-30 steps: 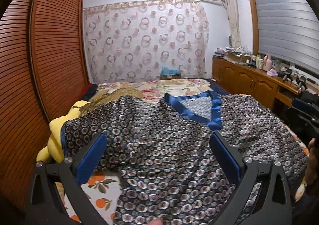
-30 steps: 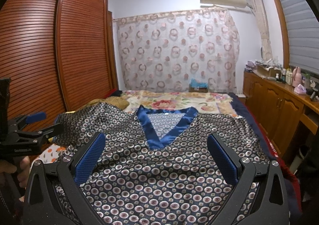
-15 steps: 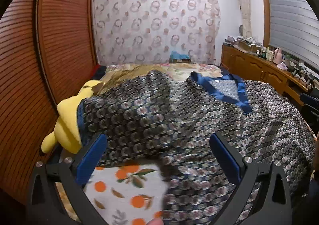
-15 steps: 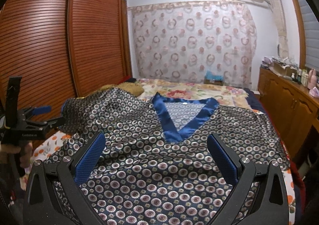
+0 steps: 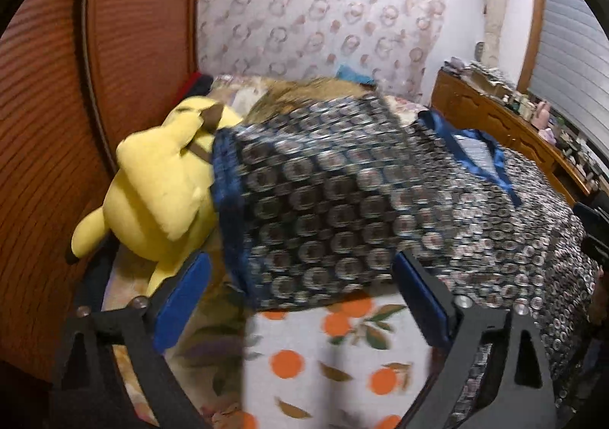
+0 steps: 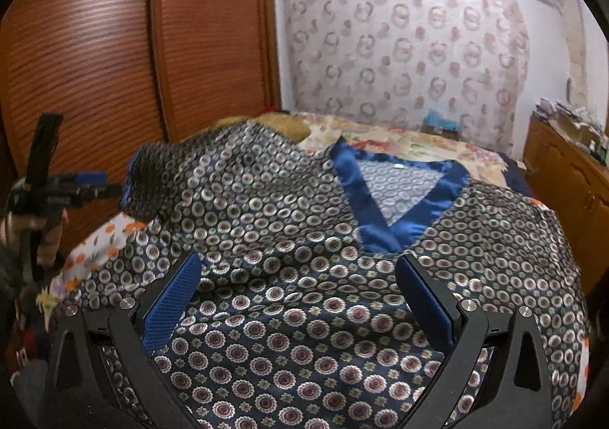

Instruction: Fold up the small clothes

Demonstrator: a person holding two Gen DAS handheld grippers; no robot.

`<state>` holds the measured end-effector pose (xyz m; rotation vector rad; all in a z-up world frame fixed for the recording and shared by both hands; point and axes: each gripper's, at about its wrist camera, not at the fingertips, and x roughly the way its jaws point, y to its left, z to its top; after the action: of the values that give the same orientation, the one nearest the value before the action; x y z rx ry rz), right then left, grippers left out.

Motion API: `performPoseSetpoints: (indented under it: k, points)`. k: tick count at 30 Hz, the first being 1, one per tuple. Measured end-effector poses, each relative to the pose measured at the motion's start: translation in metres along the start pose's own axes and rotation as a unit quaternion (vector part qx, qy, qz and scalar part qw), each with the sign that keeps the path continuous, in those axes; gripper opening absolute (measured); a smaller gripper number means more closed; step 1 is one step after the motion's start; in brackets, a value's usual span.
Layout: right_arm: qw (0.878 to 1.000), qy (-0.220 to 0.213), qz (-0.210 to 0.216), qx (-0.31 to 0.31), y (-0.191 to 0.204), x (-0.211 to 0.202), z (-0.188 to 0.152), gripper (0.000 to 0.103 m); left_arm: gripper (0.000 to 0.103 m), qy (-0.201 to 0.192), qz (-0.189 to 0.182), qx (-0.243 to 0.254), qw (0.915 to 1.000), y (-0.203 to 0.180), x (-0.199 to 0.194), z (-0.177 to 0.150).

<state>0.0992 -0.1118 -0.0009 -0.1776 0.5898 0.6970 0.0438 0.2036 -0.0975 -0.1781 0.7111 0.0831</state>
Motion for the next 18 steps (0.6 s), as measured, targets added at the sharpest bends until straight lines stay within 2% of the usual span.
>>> performPoseSetpoints:
  k: [4, 7, 14, 15, 17, 18]
  points:
    - [0.999, 0.023, 0.026, -0.002, 0.004, 0.018, 0.004, 0.103, 0.077, 0.02, -0.016, -0.021, 0.9994, 0.019, 0.016, 0.0]
    - [0.999, 0.039, 0.033, -0.003, 0.007, 0.03, 0.007, 0.103, 0.077, 0.026, -0.03, -0.031, 0.9987, 0.029, 0.026, 0.001]
    - [0.998, 0.046, 0.046, -0.001, 0.011, 0.035, 0.009, 0.103, 0.075, 0.032, -0.051, -0.027, 0.9979, 0.046, 0.038, 0.002]
    - [0.998, 0.046, 0.047, -0.002, 0.011, 0.034, 0.008, 0.103, 0.06, 0.03, -0.052, -0.026, 0.9978, 0.047, 0.037, 0.001]
    - [0.998, 0.048, 0.048, -0.001, 0.011, 0.034, 0.008, 0.103, 0.037, 0.027, -0.048, -0.022, 0.9982, 0.048, 0.033, 0.0]
    - [0.998, 0.048, 0.048, -0.001, 0.011, 0.035, 0.008, 0.103, 0.029, 0.027, -0.042, -0.021, 0.9985, 0.049, 0.032, 0.0]
